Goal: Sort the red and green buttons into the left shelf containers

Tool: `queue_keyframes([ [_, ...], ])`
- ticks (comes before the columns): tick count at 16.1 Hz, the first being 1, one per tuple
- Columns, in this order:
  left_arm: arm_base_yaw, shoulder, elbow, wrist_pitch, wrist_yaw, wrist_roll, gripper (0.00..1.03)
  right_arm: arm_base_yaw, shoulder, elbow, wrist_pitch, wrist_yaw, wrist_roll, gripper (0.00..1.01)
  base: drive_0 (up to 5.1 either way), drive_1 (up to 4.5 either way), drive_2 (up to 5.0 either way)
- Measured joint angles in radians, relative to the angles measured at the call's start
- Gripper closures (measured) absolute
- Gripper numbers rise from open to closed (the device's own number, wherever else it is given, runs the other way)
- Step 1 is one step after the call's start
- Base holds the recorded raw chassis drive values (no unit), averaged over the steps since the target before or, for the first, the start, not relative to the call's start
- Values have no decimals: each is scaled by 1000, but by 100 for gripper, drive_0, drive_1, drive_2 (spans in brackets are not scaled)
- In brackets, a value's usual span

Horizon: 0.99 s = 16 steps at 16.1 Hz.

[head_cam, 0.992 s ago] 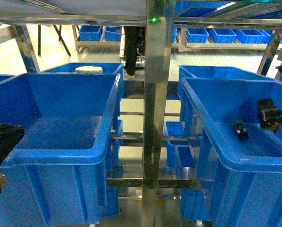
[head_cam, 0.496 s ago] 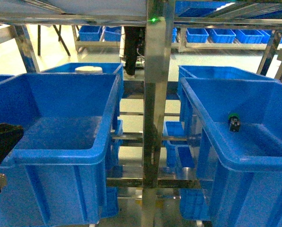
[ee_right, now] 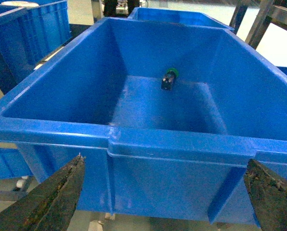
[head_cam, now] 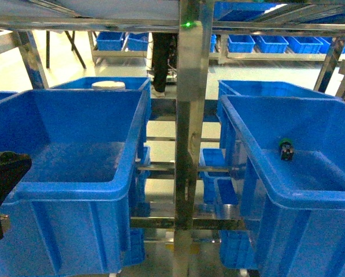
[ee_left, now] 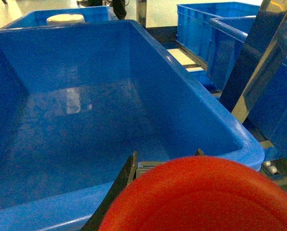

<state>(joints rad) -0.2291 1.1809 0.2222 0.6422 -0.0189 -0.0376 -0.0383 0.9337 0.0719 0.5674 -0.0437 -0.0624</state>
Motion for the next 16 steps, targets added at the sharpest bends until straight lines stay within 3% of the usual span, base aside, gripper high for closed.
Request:
queue_keyframes([
  [3,29,18,8,2,20,0,77,0,0,0,-5,3,7,3,0,0,0],
  [8,121,154,159,-17,136,19,77,0,0,0,-6,3,10,3,0,0,0],
  [11,165,259,267,-96,201,39,77,0,0,0,-6,3,10,3,0,0,0],
  [13,197,418,420,-222,243,73,77,0,0,0,-6,3,10,3,0,0,0],
  [16,211,577,612,-340,241,129,77,0,0,0,-6,3,10,3,0,0,0],
])
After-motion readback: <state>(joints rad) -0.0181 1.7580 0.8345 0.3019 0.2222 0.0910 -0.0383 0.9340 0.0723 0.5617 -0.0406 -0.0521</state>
